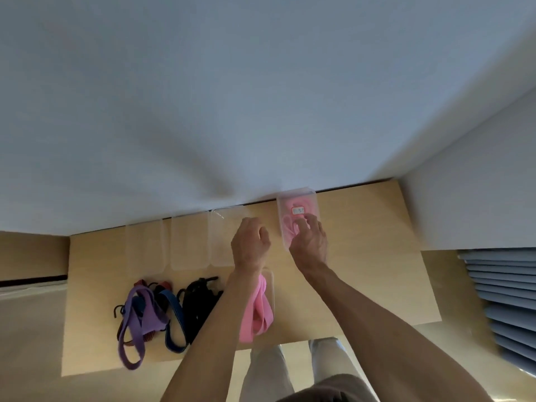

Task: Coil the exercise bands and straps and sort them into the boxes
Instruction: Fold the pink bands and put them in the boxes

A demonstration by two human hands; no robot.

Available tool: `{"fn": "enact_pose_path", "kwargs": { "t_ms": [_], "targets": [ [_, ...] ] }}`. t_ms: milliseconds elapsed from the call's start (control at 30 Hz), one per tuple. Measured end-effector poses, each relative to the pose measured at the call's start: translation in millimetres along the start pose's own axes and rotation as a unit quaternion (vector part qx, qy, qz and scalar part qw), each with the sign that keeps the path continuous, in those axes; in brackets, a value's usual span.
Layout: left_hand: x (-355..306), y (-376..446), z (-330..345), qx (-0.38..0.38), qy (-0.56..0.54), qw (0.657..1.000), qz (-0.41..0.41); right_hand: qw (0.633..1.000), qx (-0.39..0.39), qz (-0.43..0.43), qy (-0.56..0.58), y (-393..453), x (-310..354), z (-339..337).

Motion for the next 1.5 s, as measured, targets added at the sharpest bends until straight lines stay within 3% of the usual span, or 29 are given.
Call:
{"fn": "enact_pose_path", "kwargs": {
  "t_ms": [133, 233, 367, 567, 800, 900, 1133, 1200, 1300, 1433, 1500],
  "targets": [
    [64.2, -58.8, -27.7, -0.027, -0.036, 0.991, -0.124, 0.976, 0.181, 0.119, 0.037, -41.6, -7.3, 48.1],
    [102.4, -89.8, -36.2, -0.032, -0.052, 0.984, -0.169, 0.957, 0.228, 0.171, 0.053, -63.8, -4.7, 69.9],
    [125.4, -69.8, -38.5, 0.011, -0.034, 0.983, -0.181, 0.943, 0.22, 0.222, 0.113, -57.2, 16.9, 91.6],
    [132.7, -57.8, -24.0, 0.063, 0.019, 0.988, -0.141, 0.927, 0.251, 0.275, 0.04, -82.4, 29.2, 133.7],
    [128.7, -74.1, 25.7, 0.206, -0.043, 0.976, -0.047, 0.947, 0.123, 0.296, 0.031, -108.7, 33.4, 146.9],
    [130.4, -72.8, 29.3, 0.192, -0.099, 0.974, -0.064, 0.941, 0.112, 0.316, 0.037, -114.0, 27.7, 149.1],
    [133.6, -76.6, 22.4, 0.151, -0.065, 0.982, -0.093, 0.926, 0.044, 0.356, 0.115, -122.0, 25.2, 130.5],
    [129.8, -81.8, 14.4, 0.135, -0.08, 0.982, -0.1, 0.922, 0.062, 0.357, 0.134, -121.2, 30.5, 122.0],
    [126.1, -93.7, 0.8, 0.144, -0.118, 0.975, -0.123, 0.921, 0.16, 0.326, 0.142, -119.7, 47.6, 109.5],
    [134.4, -120.5, -22.7, 0.132, -0.226, 0.936, -0.237, 0.929, 0.232, 0.239, 0.162, -120.1, 87.6, 66.3],
    [138.3, -145.3, -13.2, 0.164, -0.358, 0.857, -0.332, 0.928, 0.242, 0.202, 0.199, -123.0, 102.4, 40.9]
  ]
}}
Point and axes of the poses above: each hand's wrist, its own y-axis towards the middle knuckle, its own z-axis out of the palm, x = y × z, the point moved 9 cm from there along y, towards the middle knuckle, and after that the axes turned 10 degrees about x, right-handed, at the moved point
